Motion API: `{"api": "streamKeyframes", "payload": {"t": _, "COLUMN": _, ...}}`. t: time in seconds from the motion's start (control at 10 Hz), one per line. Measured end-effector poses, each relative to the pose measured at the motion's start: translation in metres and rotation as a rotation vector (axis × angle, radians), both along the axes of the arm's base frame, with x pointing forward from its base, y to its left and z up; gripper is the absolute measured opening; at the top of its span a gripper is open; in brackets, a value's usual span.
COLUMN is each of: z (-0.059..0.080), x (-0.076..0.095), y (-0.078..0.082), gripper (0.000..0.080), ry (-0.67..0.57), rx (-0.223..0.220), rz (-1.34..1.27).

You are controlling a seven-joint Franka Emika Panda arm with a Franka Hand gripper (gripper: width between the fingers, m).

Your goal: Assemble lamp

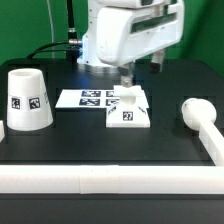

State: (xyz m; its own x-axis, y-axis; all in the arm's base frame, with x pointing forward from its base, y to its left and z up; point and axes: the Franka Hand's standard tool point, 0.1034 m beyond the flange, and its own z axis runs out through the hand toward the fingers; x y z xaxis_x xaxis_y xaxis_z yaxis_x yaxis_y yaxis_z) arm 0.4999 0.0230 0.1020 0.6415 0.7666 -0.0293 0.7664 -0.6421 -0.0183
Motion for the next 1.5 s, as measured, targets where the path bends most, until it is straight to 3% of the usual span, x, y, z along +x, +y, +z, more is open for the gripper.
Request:
{"api": "streamKeyframes", "payload": {"t": 0.2, "z": -0.006, "x": -0.029, "y": -0.020, "gripper": 0.0699, "ry": 0.030, "rx": -0.003, "rz": -0.023}}
{"api": "streamKeyframes", "payload": {"t": 0.7, "z": -0.007, "x": -0.032, "y": -0.022, "gripper": 0.0699, "ry": 0.030, "rx": -0.004, "rz": -0.148}}
{"api": "streamKeyframes", "payload": {"t": 1.1, "z": -0.022, "x": -0.049, "y": -0.020, "gripper": 0.0699, "ry": 0.032, "rx": -0.004, "rz": -0.588}}
{"api": "streamKeyframes", "payload": {"t": 1.5, "z": -0.023, "x": -0.049, "y": -0.016, "gripper": 0.0699, "ry": 0.041, "rx": 0.007, "rz": -0.859}}
